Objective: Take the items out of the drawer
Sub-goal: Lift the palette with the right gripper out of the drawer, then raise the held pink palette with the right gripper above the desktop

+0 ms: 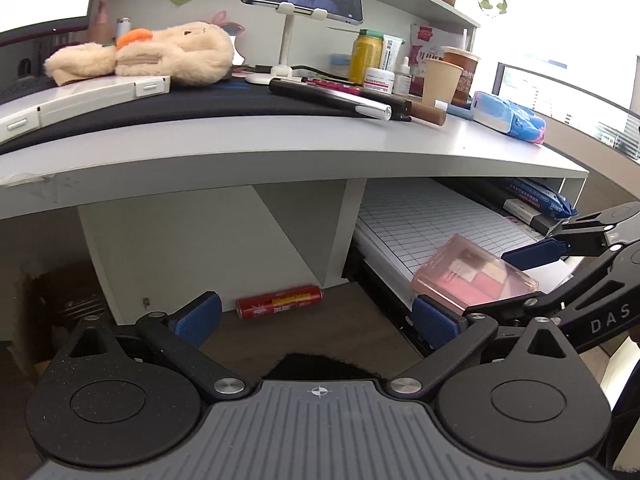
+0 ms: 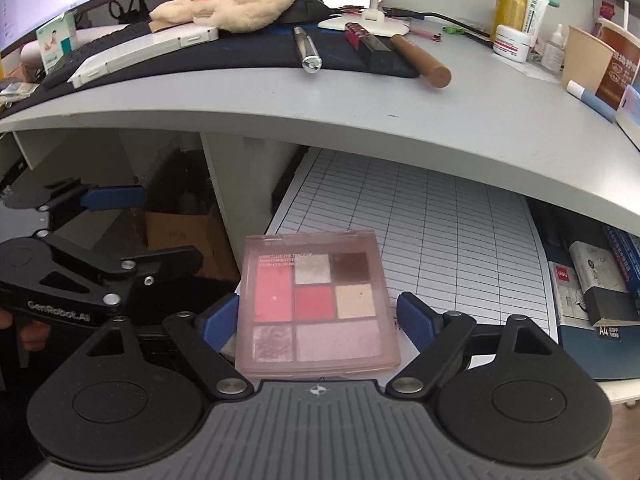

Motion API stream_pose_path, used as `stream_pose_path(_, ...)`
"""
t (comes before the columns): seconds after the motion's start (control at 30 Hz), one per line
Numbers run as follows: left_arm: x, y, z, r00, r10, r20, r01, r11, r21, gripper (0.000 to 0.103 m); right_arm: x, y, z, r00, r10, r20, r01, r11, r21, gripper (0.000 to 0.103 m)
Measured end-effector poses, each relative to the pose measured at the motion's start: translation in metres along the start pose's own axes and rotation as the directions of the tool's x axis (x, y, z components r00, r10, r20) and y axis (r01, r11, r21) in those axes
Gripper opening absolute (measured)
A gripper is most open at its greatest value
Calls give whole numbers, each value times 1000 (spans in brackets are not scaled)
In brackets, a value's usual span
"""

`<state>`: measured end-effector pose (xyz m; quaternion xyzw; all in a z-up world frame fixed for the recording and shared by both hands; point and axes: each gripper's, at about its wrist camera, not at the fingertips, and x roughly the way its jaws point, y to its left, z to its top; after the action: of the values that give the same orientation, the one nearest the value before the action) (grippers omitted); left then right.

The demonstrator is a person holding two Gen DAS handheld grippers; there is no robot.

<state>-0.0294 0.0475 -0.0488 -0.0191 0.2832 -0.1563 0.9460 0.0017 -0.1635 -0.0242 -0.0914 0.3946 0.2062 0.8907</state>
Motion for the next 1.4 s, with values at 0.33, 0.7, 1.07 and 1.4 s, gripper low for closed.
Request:
stream_pose_path(0.33,3,-3,1,1000,-13,-4,13,1000,4,102,4,-20,5,995,-96,-6,96,988,117,83)
stream_pose_path(0.7,4,-5,1,1000,-17,-5,17,1000,5,102,8,-20,11,997,-77,-3,77,992,99,76)
stream_pose_path(1.07,5,-4,1,1000,-21,-7,21,1000,1,102,-1,-24,15,998,-67,11,66,993,95,76)
stream_pose_path(1.4,10,-12,1,999,-51,-11,52,998,22,102,-32,-27,11,998,-48,38,43,992,123,76)
